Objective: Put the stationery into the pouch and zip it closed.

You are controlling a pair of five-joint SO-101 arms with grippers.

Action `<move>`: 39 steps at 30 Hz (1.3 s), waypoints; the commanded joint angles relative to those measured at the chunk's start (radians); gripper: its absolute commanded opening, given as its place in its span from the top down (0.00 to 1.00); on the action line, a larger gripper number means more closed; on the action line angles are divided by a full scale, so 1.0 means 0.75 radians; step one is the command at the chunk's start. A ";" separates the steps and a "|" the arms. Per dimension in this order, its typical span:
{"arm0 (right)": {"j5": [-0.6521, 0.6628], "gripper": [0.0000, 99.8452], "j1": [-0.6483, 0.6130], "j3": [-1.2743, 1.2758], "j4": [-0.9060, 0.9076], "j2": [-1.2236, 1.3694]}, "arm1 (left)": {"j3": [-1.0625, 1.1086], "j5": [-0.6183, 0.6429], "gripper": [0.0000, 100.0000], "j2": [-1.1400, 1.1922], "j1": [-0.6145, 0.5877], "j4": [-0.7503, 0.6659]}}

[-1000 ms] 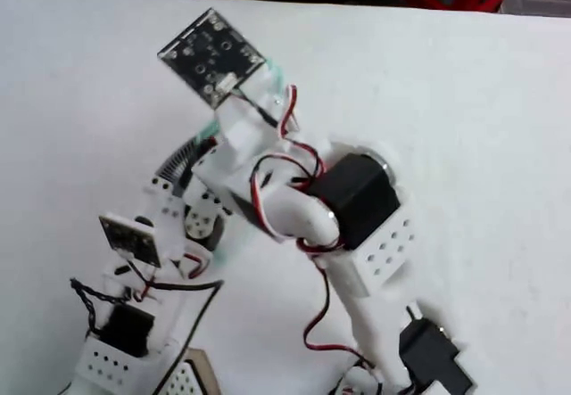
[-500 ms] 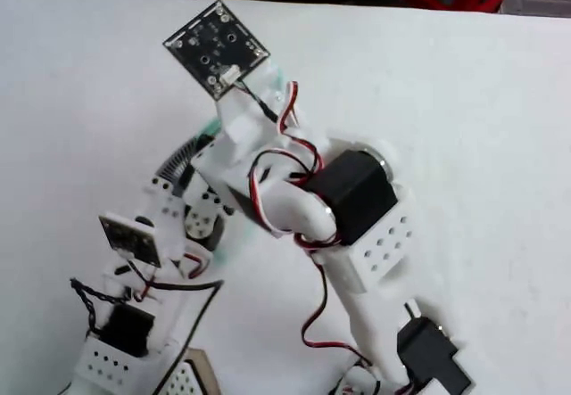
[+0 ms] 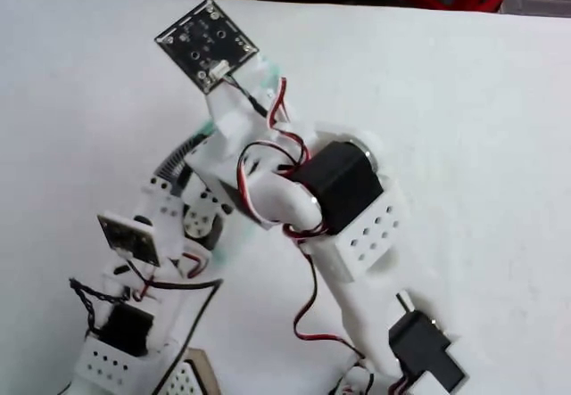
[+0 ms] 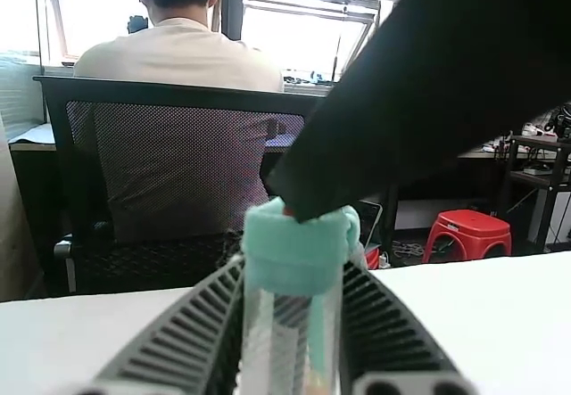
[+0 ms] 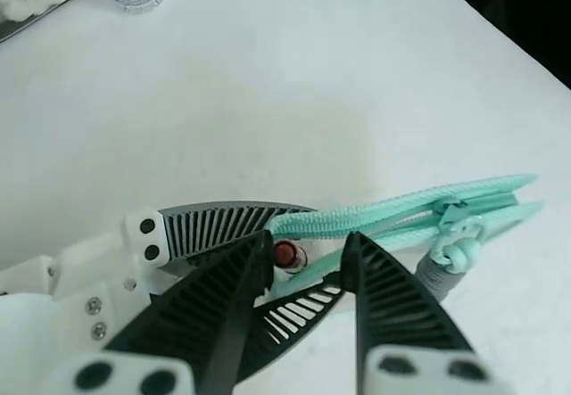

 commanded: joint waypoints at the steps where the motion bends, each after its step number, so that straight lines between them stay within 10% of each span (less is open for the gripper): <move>1: 0.002 0.87 0.001 -0.027 -0.009 0.003 | 0.008 0.016 0.89 0.005 -0.005 -0.004; 39: 0.133 0.95 0.144 -0.170 0.075 0.216 | 0.012 0.016 0.88 0.005 -0.015 -0.004</move>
